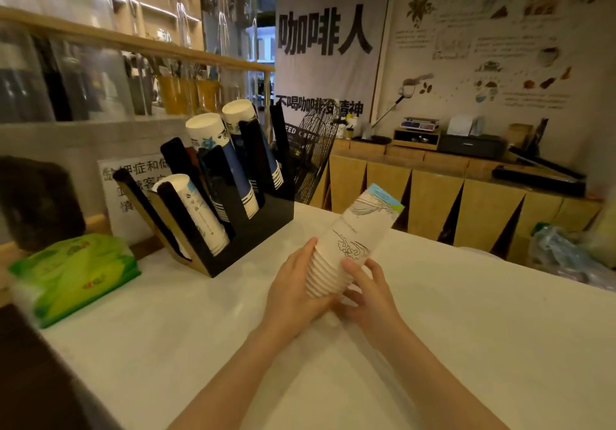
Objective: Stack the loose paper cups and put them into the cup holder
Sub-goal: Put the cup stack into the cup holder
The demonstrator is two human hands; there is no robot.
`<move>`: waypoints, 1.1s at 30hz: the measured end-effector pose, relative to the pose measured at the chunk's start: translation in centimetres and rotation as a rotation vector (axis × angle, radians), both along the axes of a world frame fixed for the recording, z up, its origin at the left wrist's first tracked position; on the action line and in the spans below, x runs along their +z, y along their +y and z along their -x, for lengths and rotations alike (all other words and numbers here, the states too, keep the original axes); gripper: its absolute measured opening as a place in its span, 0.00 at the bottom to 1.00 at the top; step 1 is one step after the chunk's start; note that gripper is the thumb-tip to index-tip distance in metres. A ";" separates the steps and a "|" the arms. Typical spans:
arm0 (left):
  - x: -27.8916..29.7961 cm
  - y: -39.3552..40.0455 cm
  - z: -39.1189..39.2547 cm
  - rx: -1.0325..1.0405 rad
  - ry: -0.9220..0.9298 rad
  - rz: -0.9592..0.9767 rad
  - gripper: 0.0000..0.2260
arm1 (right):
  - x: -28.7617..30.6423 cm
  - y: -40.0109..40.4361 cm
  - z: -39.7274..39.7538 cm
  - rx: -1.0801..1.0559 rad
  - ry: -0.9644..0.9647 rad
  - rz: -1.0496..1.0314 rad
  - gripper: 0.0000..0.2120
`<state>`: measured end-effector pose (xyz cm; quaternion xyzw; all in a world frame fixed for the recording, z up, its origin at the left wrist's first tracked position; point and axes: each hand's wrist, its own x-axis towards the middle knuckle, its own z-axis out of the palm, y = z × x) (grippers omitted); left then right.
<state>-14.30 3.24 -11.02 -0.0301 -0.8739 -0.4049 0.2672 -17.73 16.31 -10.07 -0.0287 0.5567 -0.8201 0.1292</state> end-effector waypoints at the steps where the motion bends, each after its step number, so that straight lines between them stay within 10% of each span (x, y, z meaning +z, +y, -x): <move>1: 0.3 -0.5 -0.2 0.007 0.021 0.061 0.41 | 0.0 -0.4 -0.3 0.019 -0.037 0.050 0.27; 13: 11.7 -10.3 -2.5 0.012 0.351 0.399 0.38 | 9.1 -10.0 -2.0 0.185 0.198 0.375 0.22; 23: 17.6 -21.6 -2.8 0.042 0.485 0.265 0.35 | 16.2 -21.1 -2.4 0.190 0.423 0.250 0.31; 33: 15.9 -27.0 -1.7 -0.207 0.206 0.013 0.29 | 15.2 -25.6 -3.0 -0.006 0.612 -0.131 0.27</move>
